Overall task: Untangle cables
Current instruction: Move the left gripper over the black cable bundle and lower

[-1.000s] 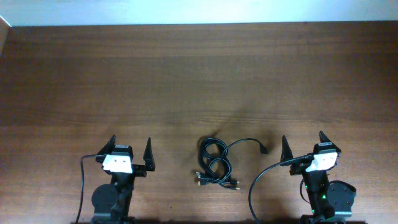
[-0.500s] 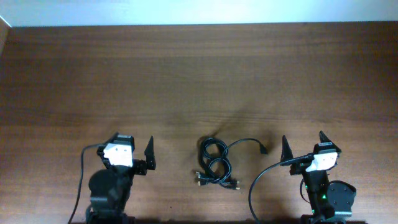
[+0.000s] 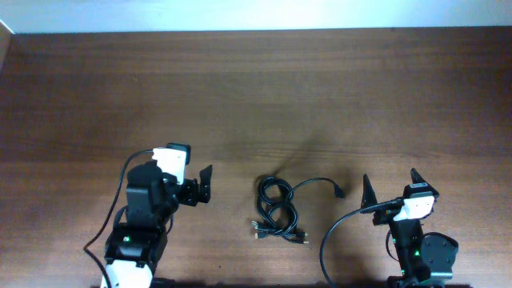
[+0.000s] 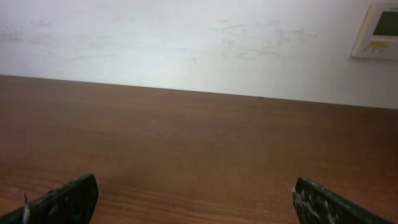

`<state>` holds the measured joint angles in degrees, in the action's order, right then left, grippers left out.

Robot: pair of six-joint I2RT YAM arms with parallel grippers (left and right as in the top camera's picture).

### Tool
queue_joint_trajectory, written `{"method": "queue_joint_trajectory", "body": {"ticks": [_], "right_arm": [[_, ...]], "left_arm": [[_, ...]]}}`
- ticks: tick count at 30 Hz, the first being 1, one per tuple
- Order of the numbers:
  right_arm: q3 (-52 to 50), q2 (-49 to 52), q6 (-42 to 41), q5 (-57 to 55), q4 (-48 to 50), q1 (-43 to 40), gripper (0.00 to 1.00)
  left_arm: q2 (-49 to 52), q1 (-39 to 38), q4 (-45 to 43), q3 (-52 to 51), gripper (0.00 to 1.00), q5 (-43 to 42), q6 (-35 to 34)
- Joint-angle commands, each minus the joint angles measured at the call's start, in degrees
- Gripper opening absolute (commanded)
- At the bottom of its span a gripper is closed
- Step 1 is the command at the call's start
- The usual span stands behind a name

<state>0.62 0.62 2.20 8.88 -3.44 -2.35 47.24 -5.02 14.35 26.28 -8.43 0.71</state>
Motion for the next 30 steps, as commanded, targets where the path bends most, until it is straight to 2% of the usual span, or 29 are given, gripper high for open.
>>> {"method": "queue_joint_trajectory", "body": {"ticks": [1,5,17,30], "right_arm": [[-0.3,-0.4,0.4,0.3,-0.3,0.5,0.99],[-0.3,-0.4,0.4,0.3,-0.3,0.5,0.99],[-0.3,-0.4,0.4,0.3,-0.3,0.5,0.99],[-0.3,-0.4,0.4,0.3,-0.3,0.5,0.99]], "left_arm": [[4.2,-3.9,0.3,4.0,0.99,-0.6,3.5],[8.0,-8.2,0.1,5.7,0.99,-0.6,4.9],[8.1,-19.6,-1.7,5.7,0.99,-1.2,12.7],[8.1,-19.8,-4.3,5.7,0.99,-4.9,12.7]]}}
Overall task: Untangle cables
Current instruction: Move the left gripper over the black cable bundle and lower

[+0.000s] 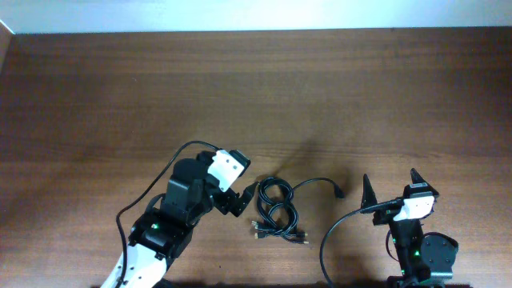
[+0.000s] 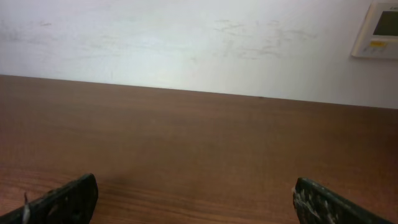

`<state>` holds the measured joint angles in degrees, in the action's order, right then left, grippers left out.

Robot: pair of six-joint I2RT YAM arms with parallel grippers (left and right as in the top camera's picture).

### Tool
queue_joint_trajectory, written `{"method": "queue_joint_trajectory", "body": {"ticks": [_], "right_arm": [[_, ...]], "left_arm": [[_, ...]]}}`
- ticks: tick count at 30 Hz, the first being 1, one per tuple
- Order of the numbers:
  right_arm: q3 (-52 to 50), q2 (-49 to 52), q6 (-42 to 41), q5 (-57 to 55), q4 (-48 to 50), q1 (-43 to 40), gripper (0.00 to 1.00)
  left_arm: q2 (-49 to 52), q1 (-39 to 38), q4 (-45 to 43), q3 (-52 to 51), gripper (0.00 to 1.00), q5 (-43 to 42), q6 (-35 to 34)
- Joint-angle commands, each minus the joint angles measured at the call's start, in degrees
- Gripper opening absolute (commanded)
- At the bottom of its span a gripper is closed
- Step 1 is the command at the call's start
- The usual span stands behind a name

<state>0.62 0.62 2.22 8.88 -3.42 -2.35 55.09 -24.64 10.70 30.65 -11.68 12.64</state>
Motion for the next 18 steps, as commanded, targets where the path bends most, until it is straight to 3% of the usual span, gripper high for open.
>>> {"method": "queue_joint_trajectory", "body": {"ticks": [1,4,13,18], "right_arm": [[-0.3,-0.4,0.3,0.3,-0.3,0.5,0.99],[-0.3,-0.4,0.3,0.3,-0.3,0.5,0.99],[-0.3,-0.4,0.3,0.3,-0.3,0.5,0.99],[-0.3,-0.4,0.3,0.3,-0.3,0.5,0.99]], "left_arm": [[0.2,-0.1,-0.7,1.3,0.99,-2.6,0.7],[0.2,-0.1,-0.8,1.3,0.99,-6.6,0.7],[0.5,-0.1,-0.2,1.3,0.99,-6.6,0.7],[5.7,-0.1,-1.5,2.0,0.99,-6.4,-0.8]]}}
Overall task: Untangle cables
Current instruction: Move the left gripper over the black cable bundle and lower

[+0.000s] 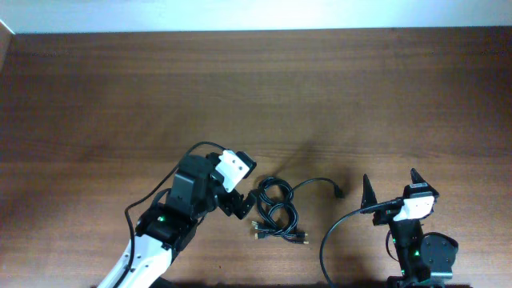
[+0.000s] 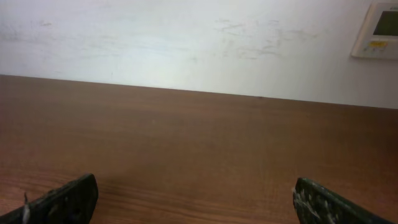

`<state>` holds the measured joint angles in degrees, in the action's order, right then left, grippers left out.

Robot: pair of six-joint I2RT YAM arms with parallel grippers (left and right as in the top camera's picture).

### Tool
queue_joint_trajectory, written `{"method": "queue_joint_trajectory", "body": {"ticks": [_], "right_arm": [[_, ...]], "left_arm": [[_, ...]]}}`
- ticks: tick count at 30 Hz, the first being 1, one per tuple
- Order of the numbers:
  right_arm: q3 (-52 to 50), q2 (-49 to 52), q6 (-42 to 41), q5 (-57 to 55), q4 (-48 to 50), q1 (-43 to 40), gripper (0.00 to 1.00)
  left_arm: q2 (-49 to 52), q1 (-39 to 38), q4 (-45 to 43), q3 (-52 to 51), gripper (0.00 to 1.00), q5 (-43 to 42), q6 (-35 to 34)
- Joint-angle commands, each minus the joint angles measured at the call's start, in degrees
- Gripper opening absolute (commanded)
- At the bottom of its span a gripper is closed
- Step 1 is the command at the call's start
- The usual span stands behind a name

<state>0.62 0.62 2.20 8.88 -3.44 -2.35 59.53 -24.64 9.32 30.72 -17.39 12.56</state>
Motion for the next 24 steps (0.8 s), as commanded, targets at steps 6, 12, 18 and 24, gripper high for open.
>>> {"method": "queue_joint_trajectory", "body": {"ticks": [6,12,18,24], "right_arm": [[-0.3,-0.4,0.4,0.3,-0.3,0.5,0.99],[-0.3,-0.4,0.4,0.3,-0.3,0.5,0.99],[-0.3,-0.4,0.4,0.3,-0.3,0.5,0.99],[-0.3,-0.4,0.4,0.3,-0.3,0.5,0.99]], "left_arm": [[6.7,-0.1,3.1,5.3,0.99,-0.4,-1.4],[15.6,-0.1,9.4,11.7,0.99,-0.3,-1.3],[23.4,-1.5,15.7,17.8,0.99,0.6,-1.3],[30.7,-5.1,21.8,23.6,0.99,7.2,-1.3]]}}
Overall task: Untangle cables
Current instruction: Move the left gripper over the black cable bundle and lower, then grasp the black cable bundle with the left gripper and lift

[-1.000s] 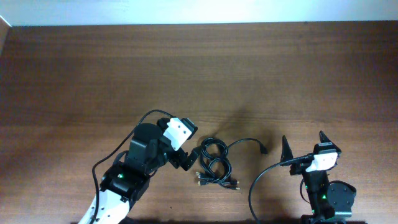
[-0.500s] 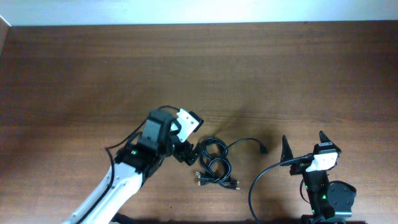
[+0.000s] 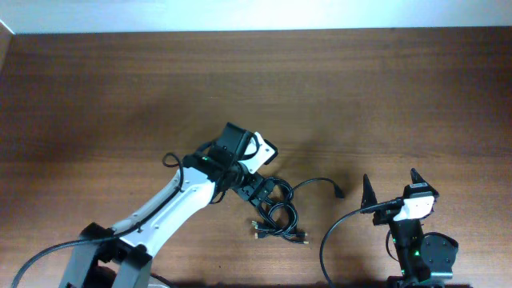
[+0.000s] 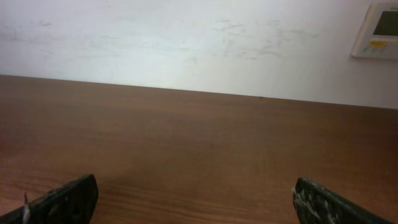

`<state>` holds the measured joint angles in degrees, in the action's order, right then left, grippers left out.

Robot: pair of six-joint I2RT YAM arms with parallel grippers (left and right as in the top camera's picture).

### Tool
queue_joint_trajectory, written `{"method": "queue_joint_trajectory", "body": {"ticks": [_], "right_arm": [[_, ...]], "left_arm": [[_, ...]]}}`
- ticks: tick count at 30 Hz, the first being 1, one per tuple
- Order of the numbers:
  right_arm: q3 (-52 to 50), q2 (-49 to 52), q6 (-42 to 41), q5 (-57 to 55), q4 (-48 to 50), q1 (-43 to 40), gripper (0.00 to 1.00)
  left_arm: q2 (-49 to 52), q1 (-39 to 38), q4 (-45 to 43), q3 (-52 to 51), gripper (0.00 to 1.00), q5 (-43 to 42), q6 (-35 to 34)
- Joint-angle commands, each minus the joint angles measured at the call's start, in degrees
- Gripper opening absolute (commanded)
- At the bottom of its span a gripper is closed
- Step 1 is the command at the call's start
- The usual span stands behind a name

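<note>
A tangle of black cables (image 3: 278, 212) lies at the table's front middle. One strand runs right to a plug (image 3: 338, 190), and several connector ends (image 3: 258, 232) stick out at the front. My left gripper (image 3: 258, 189) is stretched out over the tangle's upper left loop; its fingers look spread, and what lies between them is hidden. My right gripper (image 3: 392, 190) stands open to the right of the plug and apart from it. In the right wrist view the right gripper (image 4: 196, 200) is wide open over bare wood, with no cable in sight.
The brown wooden table (image 3: 256, 88) reaches back to a white wall (image 4: 186, 43). A white wall controller (image 4: 379, 22) hangs at the upper right. The left arm's own cable (image 3: 172, 160) loops beside its wrist.
My left arm has reached further right and back, so its gripper went from the tangle's left edge to over its upper left loop. The right arm and the cables have not moved.
My left gripper first stood open at the front left, well clear of the tangle. It then came to just left of the cables, then against their left edge, and is now over the top loop. The right gripper stayed open and still throughout.
</note>
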<state>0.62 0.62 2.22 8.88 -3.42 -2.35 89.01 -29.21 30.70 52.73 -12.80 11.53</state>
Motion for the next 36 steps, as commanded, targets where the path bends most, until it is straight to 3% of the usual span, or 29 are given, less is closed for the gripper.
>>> {"method": "queue_joint_trajectory", "body": {"ticks": [1,7,12,16,21,36], "right_arm": [[-0.3,-0.4,0.3,0.3,-0.3,0.5,0.99],[-0.3,-0.4,0.3,0.3,-0.3,0.5,0.99],[-0.3,-0.4,0.3,0.3,-0.3,0.5,0.99],[-0.3,-0.4,0.3,0.3,-0.3,0.5,0.99],[-0.3,-0.4,0.3,0.3,-0.3,0.5,0.99],[-0.3,-0.4,0.3,0.3,-0.3,0.5,0.99]], "left_arm": [[1.2,-0.5,0.4,1.6,0.99,2.6,-0.3],[7.0,-0.8,3.1,4.8,0.99,2.5,-0.3],[7.8,-5.7,3.7,6.2,0.99,5.2,-0.1],[8.1,-6.0,3.9,6.5,0.99,5.2,-0.1],[16.3,-6.1,10.1,13.0,0.99,5.6,-0.1],[21.6,-6.1,16.9,18.1,0.99,7.3,-0.3]]}}
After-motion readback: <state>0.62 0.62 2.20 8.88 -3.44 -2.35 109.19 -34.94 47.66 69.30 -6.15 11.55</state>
